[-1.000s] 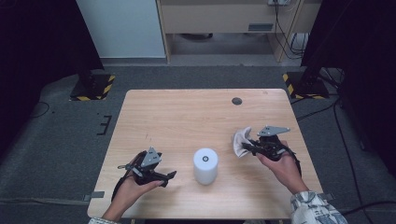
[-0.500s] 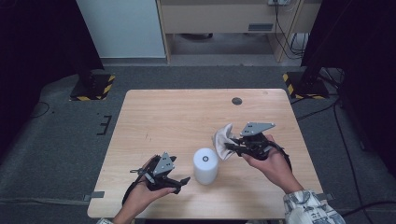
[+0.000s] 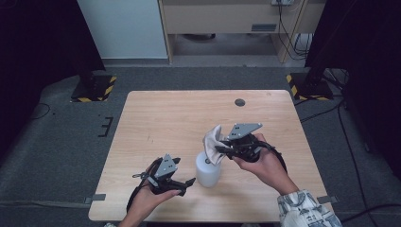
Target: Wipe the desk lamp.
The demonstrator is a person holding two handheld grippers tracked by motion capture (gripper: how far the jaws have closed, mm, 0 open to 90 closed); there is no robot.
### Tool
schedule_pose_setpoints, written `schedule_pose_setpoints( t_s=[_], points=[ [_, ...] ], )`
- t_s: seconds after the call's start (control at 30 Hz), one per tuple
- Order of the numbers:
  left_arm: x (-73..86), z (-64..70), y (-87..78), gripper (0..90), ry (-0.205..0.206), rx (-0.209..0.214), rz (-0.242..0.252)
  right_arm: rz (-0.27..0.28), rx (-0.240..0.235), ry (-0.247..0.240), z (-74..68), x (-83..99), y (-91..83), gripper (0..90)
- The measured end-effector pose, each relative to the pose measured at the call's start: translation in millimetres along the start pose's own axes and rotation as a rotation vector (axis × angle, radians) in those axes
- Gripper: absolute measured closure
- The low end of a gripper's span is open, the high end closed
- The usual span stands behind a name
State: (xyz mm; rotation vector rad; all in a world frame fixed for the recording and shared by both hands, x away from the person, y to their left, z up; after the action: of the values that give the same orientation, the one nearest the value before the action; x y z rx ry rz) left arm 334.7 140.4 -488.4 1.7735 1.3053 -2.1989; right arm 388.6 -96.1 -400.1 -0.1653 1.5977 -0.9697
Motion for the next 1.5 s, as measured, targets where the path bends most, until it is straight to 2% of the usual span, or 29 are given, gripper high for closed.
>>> schedule_pose_setpoints(
  t_s=[0.17, 0.3, 0.4, 0.53, 0.63, 0.7, 0.73, 0.9, 1.0, 1.1, 1.3, 1.5],
  points=[
    [-4.4, 0.3, 6.9, 7.8, -0.022, 0.014, 0.018, -0.007, -0.011, -0.005, -1.3, -0.9, 2.2, 77.3],
    [-9.0, 0.3, 10.8, 7.1, -0.014, 0.026, 0.026, -0.016, -0.021, -0.009, -3.3, -2.0, 4.5, 77.3],
    [-13.0, -0.5, 14.4, 7.0, -0.027, 0.053, 0.027, -0.020, -0.023, -0.008, -5.0, -3.1, 6.6, 77.3],
    [-19.2, -0.2, 19.9, 6.7, -0.016, 0.071, 0.021, -0.030, -0.037, -0.012, -7.8, -4.2, 9.4, 77.2],
    [-20.5, 2.8, 25.5, 6.0, 0.014, 0.078, 0.005, -0.049, -0.035, -0.011, -7.5, -3.3, 12.0, 77.3],
    [-19.4, 5.6, 27.8, 6.5, 0.005, 0.077, 0.006, -0.051, -0.034, -0.012, -7.0, -3.9, 12.1, 77.2],
    [-18.8, 9.1, 28.8, 6.5, 0.005, 0.102, 0.010, -0.049, -0.033, -0.005, -7.6, -4.6, 12.1, 77.2],
    [-17.4, 10.4, 24.9, 8.0, 0.022, 0.063, 0.012, -0.068, -0.017, -0.027, -8.4, -6.6, 13.7, 77.1],
    [-17.1, 8.2, 22.7, 9.6, -0.003, 0.075, 0.029, -0.073, -0.008, -0.021, -6.2, -5.4, 14.5, 77.0],
    [-15.9, 6.2, 22.0, 13.0, -0.011, 0.076, 0.032, -0.084, -0.005, -0.010, -1.6, -1.9, 15.4, 77.1],
    [-13.7, 8.2, 23.4, 17.1, 0.005, 0.074, 0.020, -0.087, -0.014, 0.001, 6.7, 4.7, 20.7, 77.1],
    [-13.4, 11.4, 24.9, 21.5, 0.019, 0.080, 0.014, -0.094, -0.047, 0.023, 11.4, 14.7, 26.7, 77.2]
  ],
)
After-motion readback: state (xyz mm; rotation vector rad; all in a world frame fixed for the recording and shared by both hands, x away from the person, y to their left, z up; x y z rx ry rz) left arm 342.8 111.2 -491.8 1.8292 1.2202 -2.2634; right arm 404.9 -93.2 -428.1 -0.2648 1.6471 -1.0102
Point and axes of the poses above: each handheld gripper's, and its own axes: y roughly forward along the jaws, x roughly out of its underside, z roughly to its right, the point moved 3 cm from there along y, roughly forward along the jaws, and after that the axes turned 3 degrees about -z, right-handed, at the moved point
